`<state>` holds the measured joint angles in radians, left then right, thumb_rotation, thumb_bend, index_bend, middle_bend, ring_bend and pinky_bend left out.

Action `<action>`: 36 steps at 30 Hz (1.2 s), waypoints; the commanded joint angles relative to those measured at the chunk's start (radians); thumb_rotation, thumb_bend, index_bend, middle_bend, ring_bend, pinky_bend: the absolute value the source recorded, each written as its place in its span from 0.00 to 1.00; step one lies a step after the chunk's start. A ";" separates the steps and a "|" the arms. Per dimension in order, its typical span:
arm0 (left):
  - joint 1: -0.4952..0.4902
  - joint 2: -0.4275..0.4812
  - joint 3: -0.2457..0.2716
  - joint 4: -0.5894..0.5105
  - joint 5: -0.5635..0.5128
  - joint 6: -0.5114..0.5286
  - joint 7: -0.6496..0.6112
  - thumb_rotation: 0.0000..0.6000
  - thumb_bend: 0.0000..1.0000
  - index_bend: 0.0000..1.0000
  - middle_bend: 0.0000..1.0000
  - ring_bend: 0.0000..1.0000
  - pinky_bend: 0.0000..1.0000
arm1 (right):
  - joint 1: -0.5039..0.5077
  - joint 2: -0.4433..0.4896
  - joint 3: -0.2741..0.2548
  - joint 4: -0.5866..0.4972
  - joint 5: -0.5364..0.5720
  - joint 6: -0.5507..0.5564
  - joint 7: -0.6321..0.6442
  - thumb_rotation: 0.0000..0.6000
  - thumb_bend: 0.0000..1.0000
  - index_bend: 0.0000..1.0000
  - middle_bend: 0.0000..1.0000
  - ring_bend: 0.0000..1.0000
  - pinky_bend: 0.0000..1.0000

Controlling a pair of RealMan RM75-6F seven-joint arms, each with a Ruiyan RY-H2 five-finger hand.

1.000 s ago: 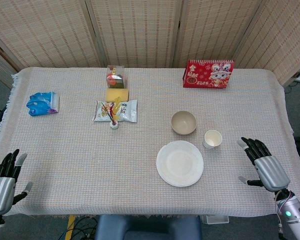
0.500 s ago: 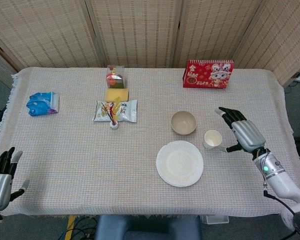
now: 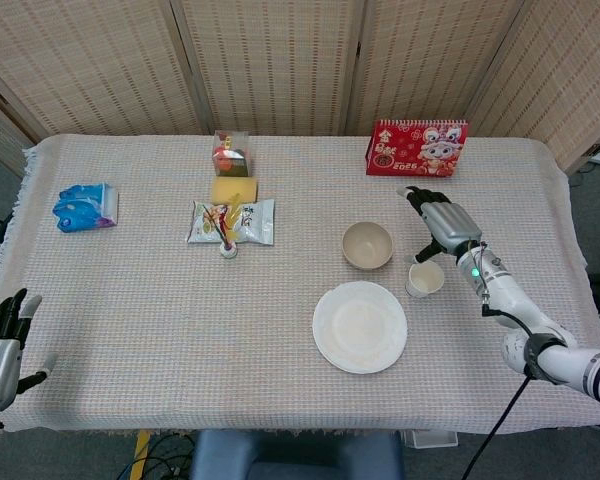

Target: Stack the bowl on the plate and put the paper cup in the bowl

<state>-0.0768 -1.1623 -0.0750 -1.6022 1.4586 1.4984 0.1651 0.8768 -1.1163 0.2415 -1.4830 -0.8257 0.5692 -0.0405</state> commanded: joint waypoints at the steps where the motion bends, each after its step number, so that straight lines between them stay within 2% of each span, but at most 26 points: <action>1: -0.012 0.000 -0.003 0.007 -0.013 -0.024 -0.009 1.00 0.31 0.00 0.00 0.00 0.26 | 0.044 -0.045 -0.014 0.043 0.047 -0.039 -0.019 1.00 0.00 0.00 0.00 0.00 0.00; 15: -0.010 0.014 -0.008 0.012 -0.037 -0.023 -0.039 1.00 0.31 0.00 0.00 0.00 0.26 | 0.158 -0.191 -0.070 0.186 0.127 -0.115 -0.036 1.00 0.00 0.00 0.00 0.00 0.00; 21: 0.002 0.024 -0.005 0.004 -0.029 -0.001 -0.051 1.00 0.31 0.00 0.00 0.00 0.26 | 0.173 -0.256 -0.084 0.230 0.124 -0.094 -0.037 1.00 0.00 0.00 0.00 0.00 0.00; 36: 0.002 0.033 0.000 0.001 -0.019 0.002 -0.068 1.00 0.31 0.00 0.00 0.00 0.26 | 0.189 -0.319 -0.112 0.316 0.149 -0.108 -0.030 1.00 0.00 0.00 0.00 0.00 0.00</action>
<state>-0.0745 -1.1295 -0.0746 -1.6012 1.4393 1.5002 0.0975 1.0661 -1.4330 0.1302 -1.1705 -0.6779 0.4640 -0.0735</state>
